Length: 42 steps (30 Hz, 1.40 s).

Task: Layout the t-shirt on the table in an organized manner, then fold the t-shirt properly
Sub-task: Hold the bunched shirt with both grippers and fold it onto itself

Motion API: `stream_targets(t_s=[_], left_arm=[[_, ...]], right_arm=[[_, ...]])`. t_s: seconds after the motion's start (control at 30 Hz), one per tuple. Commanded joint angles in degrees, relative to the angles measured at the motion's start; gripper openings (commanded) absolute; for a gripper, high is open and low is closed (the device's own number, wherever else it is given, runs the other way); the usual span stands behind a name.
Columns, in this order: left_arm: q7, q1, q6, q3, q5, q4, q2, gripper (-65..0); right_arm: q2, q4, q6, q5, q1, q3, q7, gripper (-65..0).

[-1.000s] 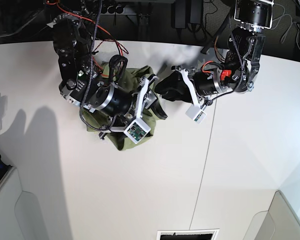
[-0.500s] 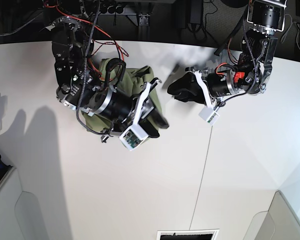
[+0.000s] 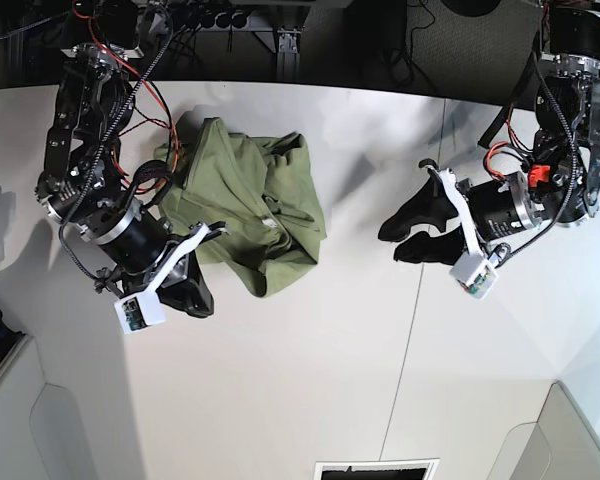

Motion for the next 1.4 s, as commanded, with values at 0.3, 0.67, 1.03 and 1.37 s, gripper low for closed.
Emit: stream_targets(t_s=[0.3,0.67,1.03,1.37], left_arm=[[-0.15,0.33,-0.62,9.6,-4.13,13.99,1.6,-39.7],[-0.22,0.35,-0.62,11.02,0.7,9.7,5.27,-39.7],[-0.28,2.58,-0.62,8.79,-1.4,9.57,5.11,-39.7],[-5.66,4.52,-0.62,16.22,4.42,0.13,15.82,-39.7]], right_arm=[[0.07,-21.84,0.85,-4.57,9.03,-12.33,3.93,-65.0],[-0.11,-29.77,0.59,-1.75,11.23,-18.67,5.22,-65.0],[0.07,-10.12,0.0,1.07,10.32,-9.09,-3.13,-65.0],[1.6,-14.75,0.24,-1.55,7.28,-2.51,-1.25,-65.0]])
